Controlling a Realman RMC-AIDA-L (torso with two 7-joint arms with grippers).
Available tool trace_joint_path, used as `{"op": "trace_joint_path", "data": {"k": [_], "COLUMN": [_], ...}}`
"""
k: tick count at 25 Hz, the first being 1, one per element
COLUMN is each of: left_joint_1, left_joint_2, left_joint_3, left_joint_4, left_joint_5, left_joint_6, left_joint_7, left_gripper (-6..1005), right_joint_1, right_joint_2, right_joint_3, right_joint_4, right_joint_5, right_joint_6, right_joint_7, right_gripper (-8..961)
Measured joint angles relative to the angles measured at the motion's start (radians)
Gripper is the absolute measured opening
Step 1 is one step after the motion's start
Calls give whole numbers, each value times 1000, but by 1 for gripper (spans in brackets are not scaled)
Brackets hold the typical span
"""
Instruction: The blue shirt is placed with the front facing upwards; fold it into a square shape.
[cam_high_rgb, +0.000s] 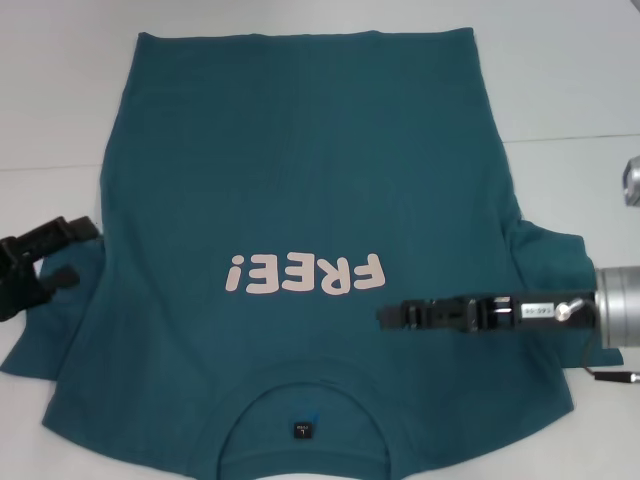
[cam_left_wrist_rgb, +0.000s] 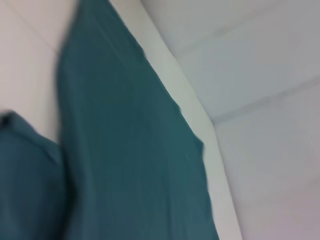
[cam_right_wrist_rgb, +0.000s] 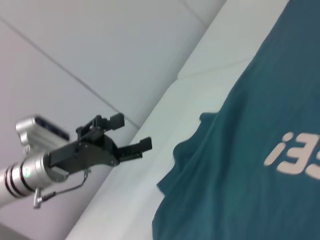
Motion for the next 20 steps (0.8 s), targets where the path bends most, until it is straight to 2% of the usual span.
{"op": "trace_joint_path", "data": {"k": [4,8,20], "left_joint_1": [3,1,-19], "left_joint_2": [4,5,6], "left_joint_3": [-42,-39,17], "left_joint_4": [-32,-39,-87], "left_joint_5": [0,9,65], "left_joint_6": [-92,-180,-397], "left_joint_7": [-2,37,61], "left_gripper": [949,949,945], "right_joint_1": [1,0,-10], "right_joint_2": [-28,-52,-55], "right_joint_3": [0,0,2], "right_joint_4": [-2,-3,-2], "right_joint_5": [5,7,7], "right_joint_6": [5,13,33], "right_joint_7": [37,61,65], "right_gripper": [914,914,914]}}
